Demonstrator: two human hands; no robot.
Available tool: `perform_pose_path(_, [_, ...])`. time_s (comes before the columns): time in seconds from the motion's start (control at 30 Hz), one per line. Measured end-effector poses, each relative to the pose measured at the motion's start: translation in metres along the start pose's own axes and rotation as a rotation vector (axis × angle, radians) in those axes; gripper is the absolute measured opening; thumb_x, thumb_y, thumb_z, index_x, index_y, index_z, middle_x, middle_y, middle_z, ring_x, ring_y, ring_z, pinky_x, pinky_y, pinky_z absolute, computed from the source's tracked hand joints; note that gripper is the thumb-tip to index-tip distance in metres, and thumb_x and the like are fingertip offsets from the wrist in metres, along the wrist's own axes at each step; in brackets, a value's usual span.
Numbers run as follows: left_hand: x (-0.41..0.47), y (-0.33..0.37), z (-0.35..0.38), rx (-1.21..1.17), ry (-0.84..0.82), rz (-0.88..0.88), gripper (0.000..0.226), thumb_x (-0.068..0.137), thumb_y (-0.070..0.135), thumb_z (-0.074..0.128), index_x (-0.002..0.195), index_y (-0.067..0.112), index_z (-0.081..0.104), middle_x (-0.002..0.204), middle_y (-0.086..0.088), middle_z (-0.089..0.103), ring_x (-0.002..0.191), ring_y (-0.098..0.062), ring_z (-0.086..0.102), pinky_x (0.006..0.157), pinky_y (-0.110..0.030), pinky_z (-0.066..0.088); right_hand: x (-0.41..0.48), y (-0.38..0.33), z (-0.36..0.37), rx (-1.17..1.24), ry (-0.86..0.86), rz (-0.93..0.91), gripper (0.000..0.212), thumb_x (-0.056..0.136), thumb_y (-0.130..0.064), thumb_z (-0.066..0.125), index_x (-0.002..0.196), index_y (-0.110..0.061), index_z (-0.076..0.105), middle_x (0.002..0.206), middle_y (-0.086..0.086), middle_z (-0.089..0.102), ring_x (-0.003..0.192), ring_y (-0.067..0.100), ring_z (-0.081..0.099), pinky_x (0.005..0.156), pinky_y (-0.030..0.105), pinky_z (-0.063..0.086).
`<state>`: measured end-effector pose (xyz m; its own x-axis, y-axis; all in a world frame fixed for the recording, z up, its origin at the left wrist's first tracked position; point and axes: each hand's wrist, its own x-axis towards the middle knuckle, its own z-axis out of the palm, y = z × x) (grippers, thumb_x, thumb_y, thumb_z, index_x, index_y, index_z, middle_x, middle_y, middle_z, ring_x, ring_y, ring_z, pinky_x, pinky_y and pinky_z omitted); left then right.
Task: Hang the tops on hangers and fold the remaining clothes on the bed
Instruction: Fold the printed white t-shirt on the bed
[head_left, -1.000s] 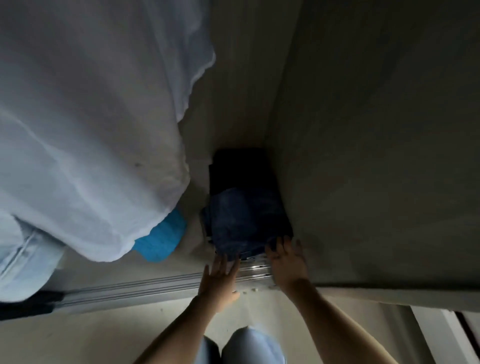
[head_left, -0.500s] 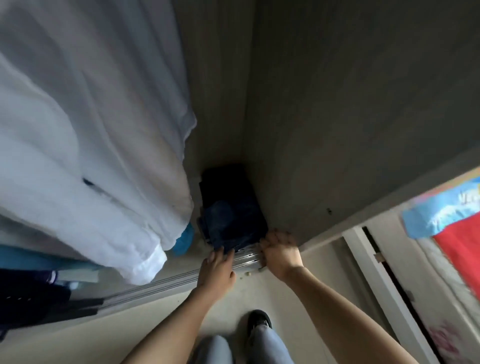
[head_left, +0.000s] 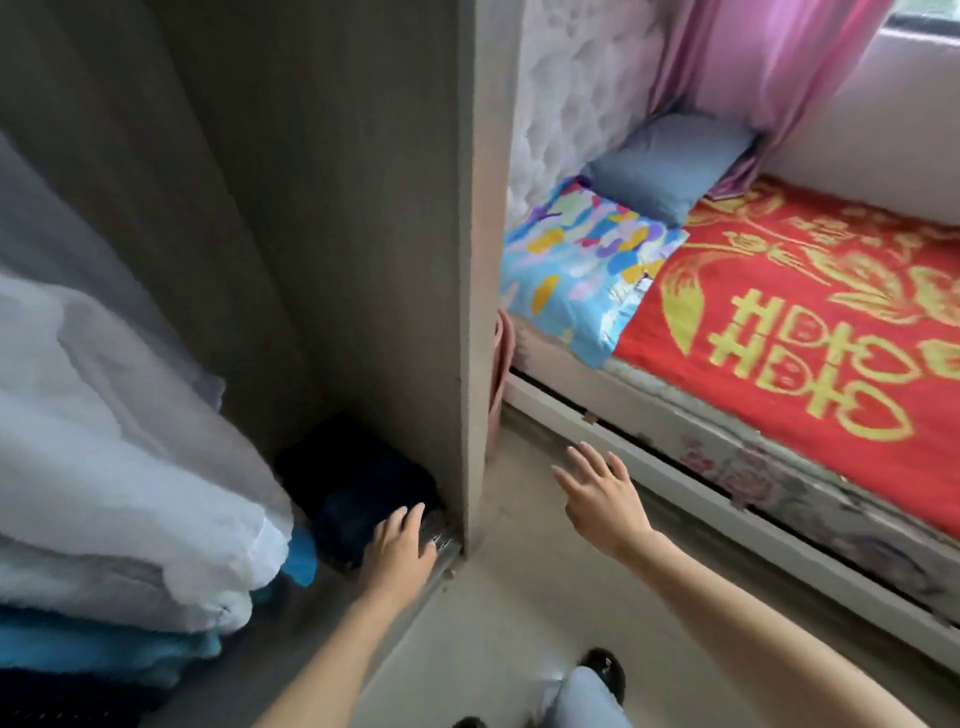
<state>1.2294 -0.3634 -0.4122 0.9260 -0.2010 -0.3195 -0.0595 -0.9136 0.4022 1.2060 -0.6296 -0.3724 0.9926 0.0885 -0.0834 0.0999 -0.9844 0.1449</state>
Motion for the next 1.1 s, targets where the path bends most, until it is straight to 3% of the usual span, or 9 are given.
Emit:
perform_pose_path(0.13, [-0.006,0.051,-0.007,0.04,0.014,0.209,0.054,0.095,0.029,0.047,0.145,0.017,0.031,0.15,-0.005,0.03,0.136,-0.024,0.028,0.106,-0.032,0.028,-0.074,0.031,-0.014,0.068,0.177,0.201,0.061,0.036,-0.016,0.087,0.096,-0.018,0.074,0.106,0.014,0.068,0.1,0.031,0.066,0.077,0.047,0.053])
perform_pose_path(0.27, [-0.019,0.104,0.004,0.0,0.007,0.413,0.05,0.093,0.023,0.052,0.14,0.011,0.04,0.143,-0.007,0.041,0.131,-0.024,0.035,0.105,-0.033,0.029,-0.159,0.062,-0.016,0.142,0.26,0.525,0.044,0.051,-0.011,0.071,0.095,-0.014,0.072,0.105,0.019,0.068,0.1,0.036,0.066,0.074,0.049,0.053])
perform_pose_path(0.33, [-0.03,0.13,0.018,0.006,-0.042,0.492,0.049,0.093,0.022,0.053,0.139,0.01,0.042,0.142,-0.008,0.043,0.131,-0.024,0.035,0.106,-0.033,0.029,-0.205,0.076,-0.017,0.146,0.262,0.661,0.041,0.053,-0.011,0.074,0.094,-0.013,0.073,0.103,0.019,0.068,0.097,0.037,0.066,0.071,0.049,0.053])
perform_pose_path(0.47, [-0.063,0.188,0.06,0.048,-0.127,0.662,0.047,0.092,0.021,0.056,0.137,0.011,0.045,0.14,-0.007,0.046,0.129,-0.026,0.039,0.105,-0.039,0.032,-0.305,0.089,-0.012,0.205,0.239,0.919,0.064,0.039,-0.013,0.089,0.098,-0.017,0.067,0.1,0.018,0.069,0.093,0.036,0.068,0.065,0.049,0.055])
perform_pose_path(0.57, [-0.103,0.245,0.096,0.093,-0.2,0.83,0.048,0.094,0.025,0.053,0.139,0.014,0.042,0.141,-0.003,0.044,0.13,-0.022,0.037,0.102,-0.036,0.033,-0.389,0.089,-0.017,0.119,0.269,1.078,0.054,0.052,-0.025,0.068,0.104,-0.024,0.053,0.101,0.015,0.069,0.095,0.033,0.068,0.067,0.046,0.056])
perform_pose_path(0.77, [-0.215,0.34,0.164,0.12,-0.38,1.163,0.051,0.089,0.022,0.06,0.137,0.014,0.045,0.14,-0.005,0.046,0.129,-0.025,0.04,0.1,-0.036,0.036,-0.529,0.064,-0.033,-0.067,0.431,1.475,0.031,0.064,-0.026,0.06,0.09,-0.017,0.074,0.102,0.014,0.07,0.097,0.032,0.067,0.071,0.048,0.054])
perform_pose_path(0.87, [-0.283,0.378,0.196,0.081,-0.454,1.452,0.044,0.08,0.017,0.068,0.122,0.007,0.06,0.122,-0.012,0.06,0.111,-0.034,0.057,0.086,-0.041,0.049,-0.596,0.044,-0.044,-0.178,0.538,1.66,0.03,0.065,-0.023,0.062,0.091,-0.014,0.074,0.104,0.015,0.069,0.1,0.034,0.066,0.074,0.054,0.051])
perform_pose_path(0.97, [-0.347,0.41,0.211,0.117,-0.52,1.68,0.048,0.074,0.036,0.051,0.108,0.006,0.068,0.104,-0.011,0.068,0.09,-0.033,0.067,0.069,-0.038,0.055,-0.648,0.025,-0.06,-0.32,0.535,1.808,0.032,0.064,-0.022,0.063,0.093,-0.014,0.074,0.107,0.015,0.068,0.104,0.034,0.064,0.08,0.057,0.048])
perform_pose_path(1.1, [-0.437,0.427,0.214,0.124,-0.615,1.948,0.049,0.093,0.033,0.047,0.138,0.014,0.045,0.14,-0.005,0.045,0.129,-0.026,0.041,0.102,-0.033,0.036,-0.707,-0.022,-0.064,-0.433,0.462,2.082,0.027,0.067,-0.012,0.073,0.095,-0.012,0.072,0.108,0.017,0.067,0.106,0.038,0.061,0.083,0.06,0.046])
